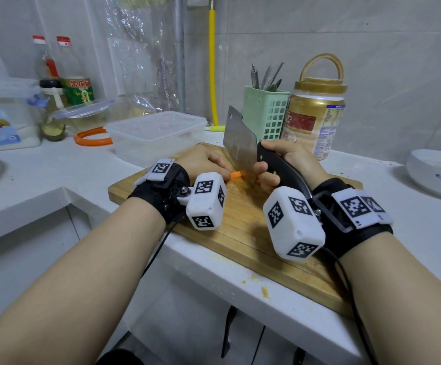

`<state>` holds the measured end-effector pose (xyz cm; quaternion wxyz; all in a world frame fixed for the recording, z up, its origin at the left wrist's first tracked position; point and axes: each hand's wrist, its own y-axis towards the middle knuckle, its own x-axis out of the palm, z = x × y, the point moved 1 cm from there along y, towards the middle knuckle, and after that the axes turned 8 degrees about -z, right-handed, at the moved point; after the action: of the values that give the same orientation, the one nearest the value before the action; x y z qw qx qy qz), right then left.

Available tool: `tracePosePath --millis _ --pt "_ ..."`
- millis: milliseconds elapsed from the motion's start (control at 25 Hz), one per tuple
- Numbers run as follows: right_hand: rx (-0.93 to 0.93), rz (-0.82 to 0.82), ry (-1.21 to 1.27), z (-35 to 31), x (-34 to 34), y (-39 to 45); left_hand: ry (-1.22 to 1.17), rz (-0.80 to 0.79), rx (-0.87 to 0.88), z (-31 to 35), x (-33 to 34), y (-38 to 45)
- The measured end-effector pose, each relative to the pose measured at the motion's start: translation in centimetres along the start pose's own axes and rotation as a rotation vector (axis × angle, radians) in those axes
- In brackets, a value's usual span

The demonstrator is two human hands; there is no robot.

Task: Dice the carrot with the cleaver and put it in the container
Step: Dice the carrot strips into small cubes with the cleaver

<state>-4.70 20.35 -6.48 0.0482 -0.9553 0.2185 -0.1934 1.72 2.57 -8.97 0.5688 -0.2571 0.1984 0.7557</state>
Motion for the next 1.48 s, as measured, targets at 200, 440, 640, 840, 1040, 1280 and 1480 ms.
tracePosePath --millis 200,440,640,840,1040,1280,1480 --pt "-0.012 0.102 -0.098 0.0 0.6 0.6 -0.032 -0.003 0.031 -0.1 0.1 0.1" --pt "0.027 0.136 -0.103 -0.1 0.7 1.0 -0.041 -0.024 0.033 -0.5 0.1 0.4" --pt "0.038 0.134 -0.115 0.0 1.0 0.9 -0.077 -0.027 0.039 -0.3 0.2 0.1" --pt "0.056 0.129 -0.05 0.1 0.4 1.1 -0.076 -0.023 0.023 -0.7 0.0 0.2" --pt "0.08 0.091 -0.001 0.1 0.3 1.1 -0.044 -0.019 0.008 -0.9 -0.1 0.5" --pt "0.082 0.015 0.075 -0.5 0.1 -0.2 0.001 -0.052 0.044 -0.6 -0.2 0.4" --pt "0.013 -0.016 0.112 -0.2 -0.1 -0.4 0.001 -0.014 0.008 -0.7 -0.2 0.3"
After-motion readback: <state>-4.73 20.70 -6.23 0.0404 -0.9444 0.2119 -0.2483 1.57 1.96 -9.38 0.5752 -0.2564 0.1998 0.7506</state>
